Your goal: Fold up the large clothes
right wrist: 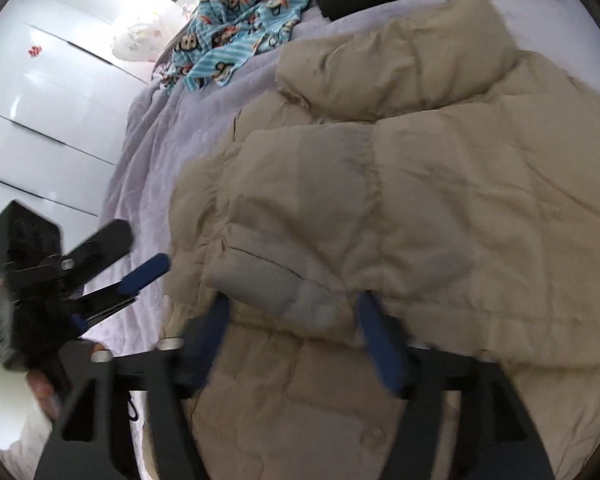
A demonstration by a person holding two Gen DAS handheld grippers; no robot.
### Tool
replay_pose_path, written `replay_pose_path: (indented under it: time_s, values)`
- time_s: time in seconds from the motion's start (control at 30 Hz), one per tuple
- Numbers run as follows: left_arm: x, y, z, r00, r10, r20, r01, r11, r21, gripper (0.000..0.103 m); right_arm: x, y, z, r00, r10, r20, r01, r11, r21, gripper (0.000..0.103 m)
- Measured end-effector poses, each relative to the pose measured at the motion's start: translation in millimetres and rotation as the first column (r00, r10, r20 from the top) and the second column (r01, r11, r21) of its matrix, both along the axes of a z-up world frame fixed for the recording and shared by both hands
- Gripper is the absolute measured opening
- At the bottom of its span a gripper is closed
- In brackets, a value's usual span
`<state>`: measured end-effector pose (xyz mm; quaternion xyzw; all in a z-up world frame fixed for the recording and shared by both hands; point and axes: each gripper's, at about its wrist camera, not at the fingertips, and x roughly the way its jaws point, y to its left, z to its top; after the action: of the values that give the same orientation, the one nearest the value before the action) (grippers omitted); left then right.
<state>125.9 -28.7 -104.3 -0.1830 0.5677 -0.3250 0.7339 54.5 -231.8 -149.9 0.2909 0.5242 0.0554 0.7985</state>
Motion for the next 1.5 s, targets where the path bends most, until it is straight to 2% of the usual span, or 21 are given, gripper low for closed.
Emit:
replay_pose_path:
  time_s: [0.1,0.17,0.27,0.3,0.33,0.37,0.43,0.5,0.57,0.7,0.77,0.9,0.97,1.0,1.1,1.17,1.23,1.3,1.33,1.4,1.5]
  values:
    - [0,-19,-11,0.998,-0.039,-0.039,0.039,0.999,0.004,0.102,-26,-26,6,0.999,-0.037,0.007,0.036,0.999,0.011,0.074]
    - [1,-32,-20,0.996,-0.064,-0.065,0.064,0.998,0.004,0.102,-46,-56,5,0.993,-0.121,-0.017,0.121,0.992,0.033,0.074]
    - [-1,-61,-33,0.990,-0.112,-0.085,0.114,0.993,0.027,0.098,-86,-114,-10,0.953,-0.294,-0.070,0.301,0.944,0.137,0.074]
    - [-4,-69,-36,0.985,-0.140,-0.098,0.142,0.990,0.014,0.075,-100,-131,-16,0.929,-0.358,-0.091,0.369,0.914,0.168,0.074]
    - [-5,-79,-38,0.979,-0.168,-0.118,0.171,0.985,0.009,0.040,-117,-150,-22,0.897,-0.428,-0.112,0.442,0.874,0.201,0.074]
    - [-6,-85,-40,0.976,-0.177,-0.129,0.181,0.983,0.024,0.014,-131,-165,-28,0.867,-0.483,-0.120,0.497,0.834,0.240,0.074]
    - [-10,-92,-35,0.979,-0.171,-0.110,0.177,0.983,0.056,0.013,-150,-184,-32,0.830,-0.546,-0.115,0.552,0.777,0.301,0.074]
    - [-14,-85,-20,0.989,-0.141,-0.054,0.143,0.989,0.040,0.013,-160,-197,-37,0.798,-0.592,-0.113,0.587,0.721,0.369,0.074]
    - [-14,-71,-9,0.995,-0.101,-0.018,0.101,0.994,0.027,0.013,-156,-204,-40,0.790,-0.605,-0.101,0.586,0.698,0.412,0.074]
    - [-6,-45,-9,0.999,-0.041,-0.011,0.042,0.995,0.087,0.013,-133,-213,-34,0.810,-0.584,-0.052,0.551,0.728,0.407,0.074]
    - [-4,-40,-16,0.999,-0.035,-0.028,0.037,0.993,0.109,0.013,-123,-222,-28,0.801,-0.598,-0.018,0.557,0.733,0.391,0.074]
    - [-12,-52,-32,0.998,-0.064,-0.023,0.067,0.986,0.152,0.013,-118,-232,-10,0.794,-0.604,0.067,0.566,0.776,0.278,0.074]
    - [-19,-60,-43,0.997,-0.071,-0.024,0.074,0.982,0.172,0.013,-125,-240,-16,0.801,-0.597,0.050,0.572,0.787,0.231,0.070]
    - [-20,-60,-48,0.997,-0.069,-0.025,0.072,0.981,0.177,0.013,-129,-245,-25,0.805,-0.593,0.027,0.574,0.789,0.221,0.064]
    - [-19,-58,-54,0.998,-0.055,-0.027,0.059,0.979,0.193,0.013,-145,-246,-44,0.806,-0.589,-0.055,0.583,0.774,0.249,0.060]
    - [-14,-57,-55,0.998,-0.053,-0.021,0.056,0.976,0.210,0.013,-157,-239,-38,0.841,-0.538,-0.062,0.537,0.813,0.225,0.060]
    - [-12,-59,-56,0.998,-0.064,-0.026,0.068,0.974,0.215,0.013,-164,-230,-22,0.885,-0.466,-0.015,0.456,0.857,0.239,0.061]
    - [-9,-58,-55,0.997,-0.077,-0.021,0.079,0.970,0.230,0.013,-170,-236,-6,0.895,-0.444,0.045,0.411,0.860,0.301,0.061]
    - [-10,-60,-56,0.997,-0.082,-0.015,0.083,0.967,0.242,0.013,-172,-243,0,0.886,-0.460,0.067,0.417,0.850,0.322,0.061]
    - [-9,-67,-57,0.997,-0.081,-0.012,0.081,0.964,0.255,0.013,-170,-272,4,0.833,-0.547,0.085,0.487,0.797,0.357,0.065]
    - [-8,-63,-59,0.997,-0.068,-0.020,0.071,0.965,0.253,0.013,-146,-308,-23,0.781,-0.625,0.019,0.551,0.703,0.450,0.066]
